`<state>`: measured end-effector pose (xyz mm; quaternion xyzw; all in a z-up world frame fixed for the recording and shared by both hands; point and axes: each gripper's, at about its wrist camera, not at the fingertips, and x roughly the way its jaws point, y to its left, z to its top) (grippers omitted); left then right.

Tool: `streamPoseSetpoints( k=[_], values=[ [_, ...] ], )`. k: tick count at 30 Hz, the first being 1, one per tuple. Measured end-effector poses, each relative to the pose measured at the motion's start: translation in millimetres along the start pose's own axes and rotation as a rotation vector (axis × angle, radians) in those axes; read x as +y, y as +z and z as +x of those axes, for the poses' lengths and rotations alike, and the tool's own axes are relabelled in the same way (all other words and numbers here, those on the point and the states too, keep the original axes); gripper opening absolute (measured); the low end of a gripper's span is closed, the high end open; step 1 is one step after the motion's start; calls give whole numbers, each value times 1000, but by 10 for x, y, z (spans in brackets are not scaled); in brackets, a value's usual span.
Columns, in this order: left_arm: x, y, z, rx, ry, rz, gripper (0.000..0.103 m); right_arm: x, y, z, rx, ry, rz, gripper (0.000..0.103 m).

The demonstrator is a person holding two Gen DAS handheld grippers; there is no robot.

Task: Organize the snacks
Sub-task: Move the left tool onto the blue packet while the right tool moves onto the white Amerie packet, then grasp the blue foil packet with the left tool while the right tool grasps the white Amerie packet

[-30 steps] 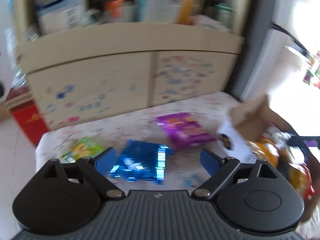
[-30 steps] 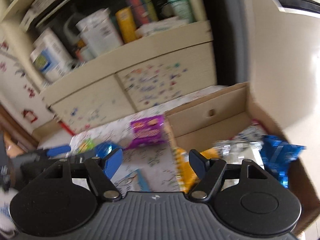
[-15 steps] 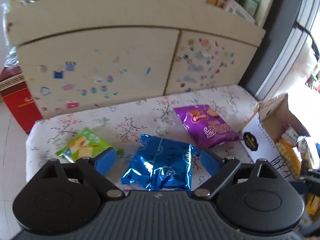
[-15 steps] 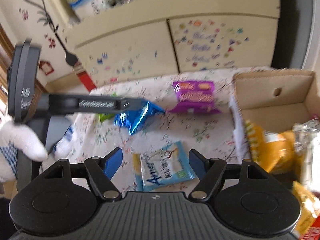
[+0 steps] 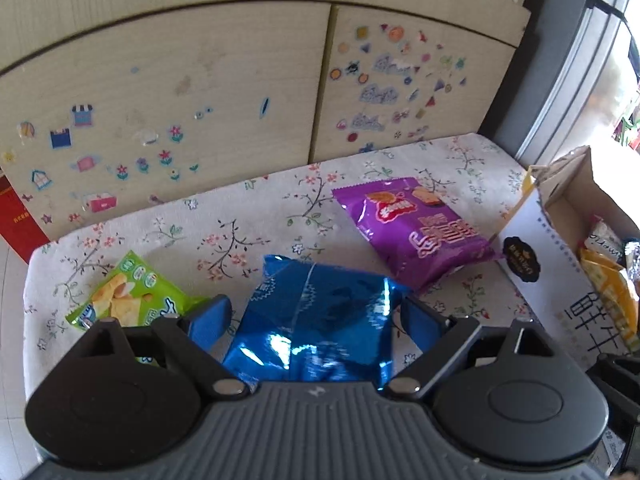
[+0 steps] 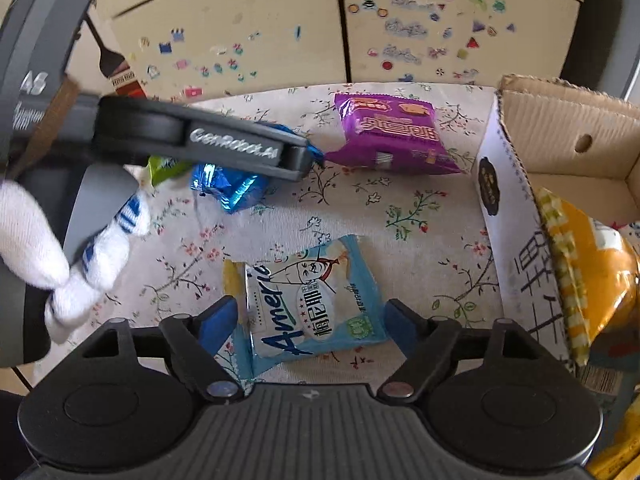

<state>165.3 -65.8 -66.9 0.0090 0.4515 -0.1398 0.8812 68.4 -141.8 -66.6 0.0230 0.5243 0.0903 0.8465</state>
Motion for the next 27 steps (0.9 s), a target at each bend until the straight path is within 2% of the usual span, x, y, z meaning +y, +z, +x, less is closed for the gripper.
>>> streamPoseSetpoints(
  k=[4,8,11,12,13,15,18,21,27],
  values=[
    [3,-19,68,16,27,23,90,59,-12,22,-3,-20,-26,87],
    [-2,-37,88,33,34,39,78,79,-13,44,-4,-34,-45,84],
    [15,-57,87,41,34,38,74,101,-21,41,-10,-37,-70,70],
    [19,-56,77,40,38,34,69,111,-32,28,-12,-32,-76,65],
    [16,-51,68,42,41,34,69,115,-39,24,-11,-26,-80,62],
    [15,-46,35,35,44,32,68,112,-45,5,-13,-27,-83,47],
    [7,-38,-16,26,52,38,67,50,-42,-24,-11,-17,-56,32],
    [18,-19,-79,14,42,20,67,-26,-38,-39,-3,10,-17,25],
    [18,11,-172,0,29,12,67,-139,-55,-123,3,89,49,21]
  ],
)
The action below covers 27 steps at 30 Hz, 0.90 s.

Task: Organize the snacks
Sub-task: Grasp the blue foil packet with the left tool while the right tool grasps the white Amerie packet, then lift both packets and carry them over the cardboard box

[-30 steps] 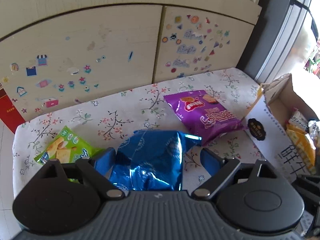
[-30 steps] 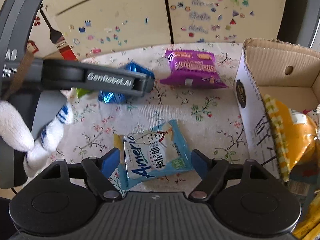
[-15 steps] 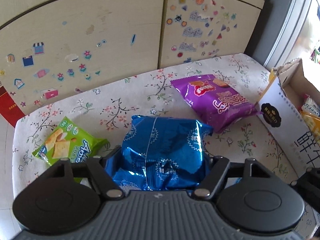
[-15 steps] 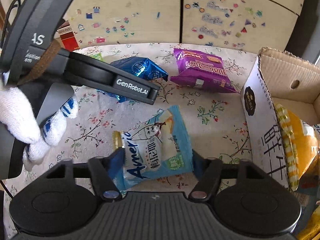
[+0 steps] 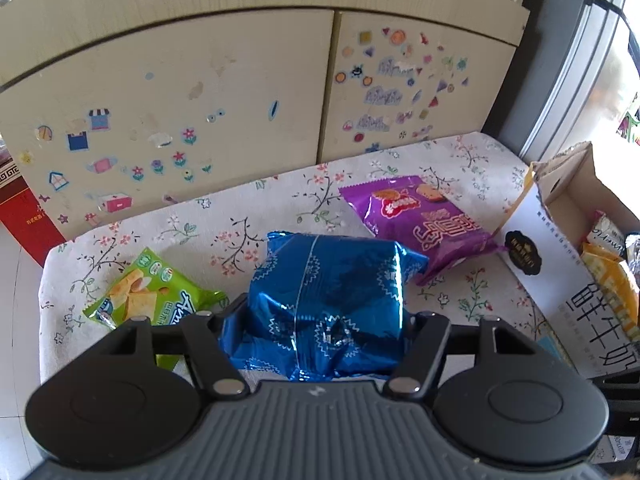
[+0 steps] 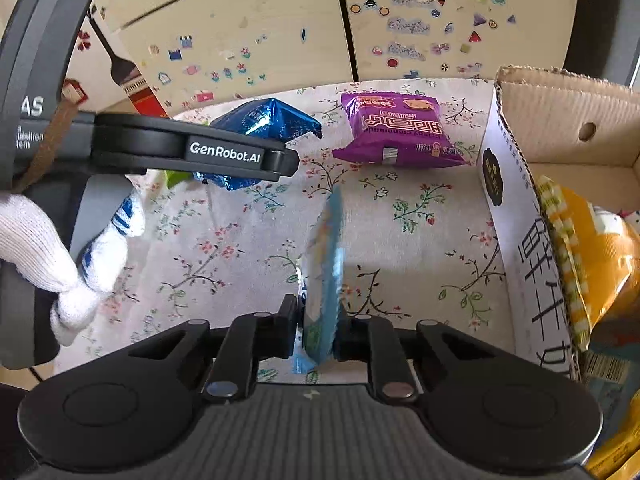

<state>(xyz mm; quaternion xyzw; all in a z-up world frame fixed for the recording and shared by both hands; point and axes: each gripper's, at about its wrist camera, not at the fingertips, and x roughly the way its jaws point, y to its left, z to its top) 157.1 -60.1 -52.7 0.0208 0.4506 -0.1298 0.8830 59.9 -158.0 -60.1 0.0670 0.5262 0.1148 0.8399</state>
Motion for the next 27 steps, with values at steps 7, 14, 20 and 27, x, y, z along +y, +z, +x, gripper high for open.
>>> streamPoseSetpoints(
  k=[7,14,20,27],
  values=[
    [-9,-10,-96,-10,-9,12,67,-30,-1,-112,-20,36,27,21],
    [7,-33,-123,-5,-9,17,67,-5,-20,-81,-12,28,7,19],
    [-17,-37,-155,-10,3,42,66,40,-13,-84,-39,11,-13,15],
    [-72,-6,-290,-65,28,59,65,81,27,-200,-83,10,-42,15]
  ],
)
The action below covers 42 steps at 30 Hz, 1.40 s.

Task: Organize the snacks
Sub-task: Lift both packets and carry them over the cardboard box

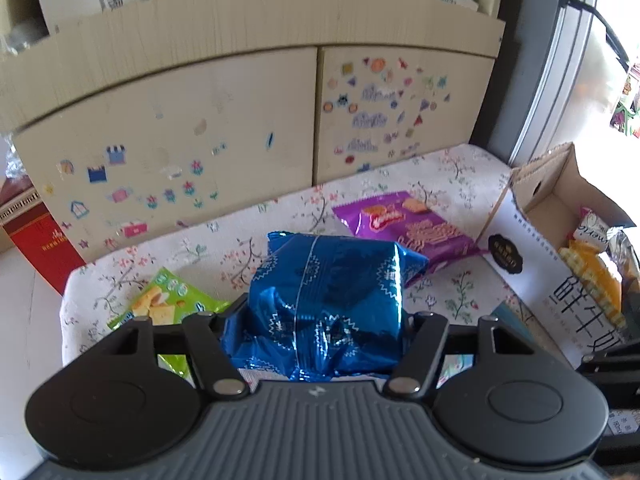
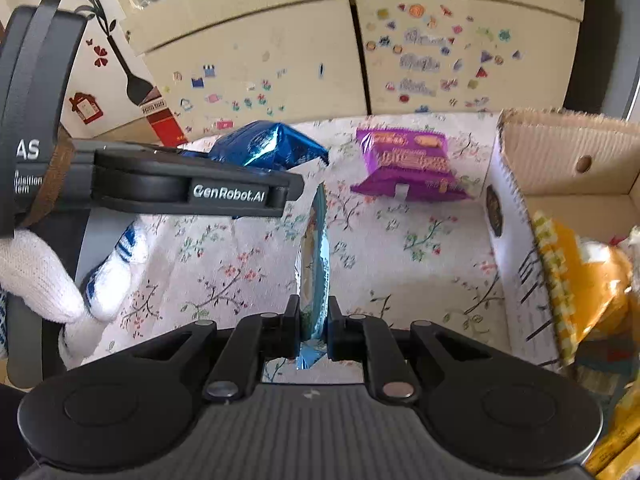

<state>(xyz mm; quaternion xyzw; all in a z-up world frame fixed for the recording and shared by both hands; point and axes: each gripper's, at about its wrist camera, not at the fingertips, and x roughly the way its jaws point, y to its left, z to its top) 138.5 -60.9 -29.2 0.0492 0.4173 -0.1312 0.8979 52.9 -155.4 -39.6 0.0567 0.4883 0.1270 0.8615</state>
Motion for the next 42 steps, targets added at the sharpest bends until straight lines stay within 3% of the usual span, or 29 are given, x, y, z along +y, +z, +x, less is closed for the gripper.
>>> streamPoseSetpoints(
  k=[10,17,21,31,42],
  values=[
    [-117,146,-260,-94,8,26,65,-87,164,-488,-131,-58,-42,15],
    [-335,302,-455,-189,3,53,65,-323,156,-901,-228,-99,2,15],
    [-549,347,-497,-221,-36,53,65,-482,156,-1162,-288,-119,41,15],
    [-1118,358,-497,-238,-139,97,65,-905,59,-1620,-368,-197,146,15],
    [-1565,424,-313,-218,-202,145,66,-1215,-51,-1736,-355,-281,242,15]
  ],
)
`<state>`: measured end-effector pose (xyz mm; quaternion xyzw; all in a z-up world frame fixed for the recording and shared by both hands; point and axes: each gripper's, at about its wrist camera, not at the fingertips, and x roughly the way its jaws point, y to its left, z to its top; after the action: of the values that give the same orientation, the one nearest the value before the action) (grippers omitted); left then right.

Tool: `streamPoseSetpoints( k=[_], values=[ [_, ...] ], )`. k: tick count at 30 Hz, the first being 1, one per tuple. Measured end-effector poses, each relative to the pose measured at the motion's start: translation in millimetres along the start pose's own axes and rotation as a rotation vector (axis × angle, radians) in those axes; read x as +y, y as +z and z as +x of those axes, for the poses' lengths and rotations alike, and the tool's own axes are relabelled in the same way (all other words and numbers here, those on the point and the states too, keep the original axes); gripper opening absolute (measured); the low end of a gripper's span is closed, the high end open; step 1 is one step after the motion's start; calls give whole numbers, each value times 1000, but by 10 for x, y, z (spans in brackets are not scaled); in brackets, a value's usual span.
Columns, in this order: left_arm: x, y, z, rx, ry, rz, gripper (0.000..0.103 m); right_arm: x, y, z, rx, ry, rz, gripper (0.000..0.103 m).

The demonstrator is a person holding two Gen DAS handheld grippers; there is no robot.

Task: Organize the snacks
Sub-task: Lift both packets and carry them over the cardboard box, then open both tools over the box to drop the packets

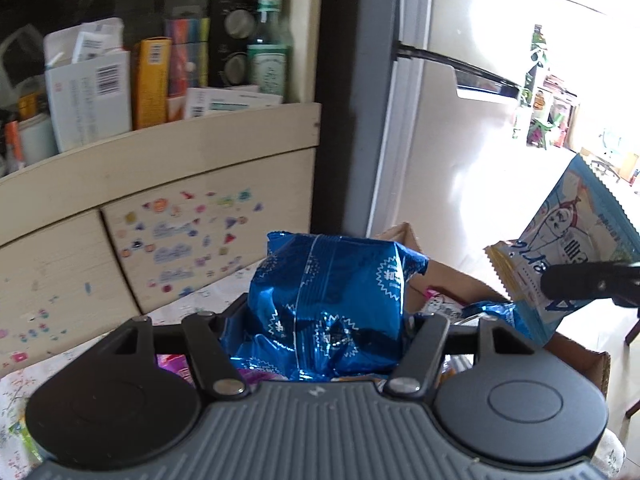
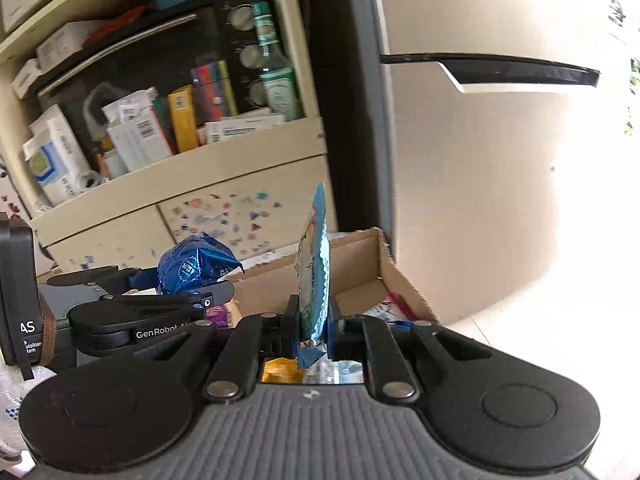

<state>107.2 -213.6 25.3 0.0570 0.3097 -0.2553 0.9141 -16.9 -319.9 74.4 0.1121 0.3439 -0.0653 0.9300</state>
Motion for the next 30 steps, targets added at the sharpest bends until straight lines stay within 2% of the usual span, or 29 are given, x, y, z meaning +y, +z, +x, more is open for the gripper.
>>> streamPoseSetpoints(
  k=[10,12,13,15,16,18,21,26,30],
  values=[
    [-180,41,254,14,-23,-6,66,-118,-20,88,31,-51,63,15],
    [-209,38,290,14,-24,-7,70,-143,-32,138,48,-67,85,17],
    [-220,36,302,15,-20,-8,74,-160,-39,167,58,-85,99,19],
    [-244,32,300,20,-10,-6,93,-173,-49,197,69,-110,105,31],
    [-252,40,287,19,-4,-2,95,-175,-53,202,69,-120,108,35],
    [-260,59,239,16,7,9,97,-181,-50,190,59,-116,125,51],
    [-197,110,148,7,26,0,100,-171,-27,164,35,-106,146,53],
    [74,184,-3,4,54,-77,101,-76,-12,141,12,-72,142,57],
    [330,201,-99,9,111,-110,101,48,-9,136,-7,-35,109,62]
  ],
)
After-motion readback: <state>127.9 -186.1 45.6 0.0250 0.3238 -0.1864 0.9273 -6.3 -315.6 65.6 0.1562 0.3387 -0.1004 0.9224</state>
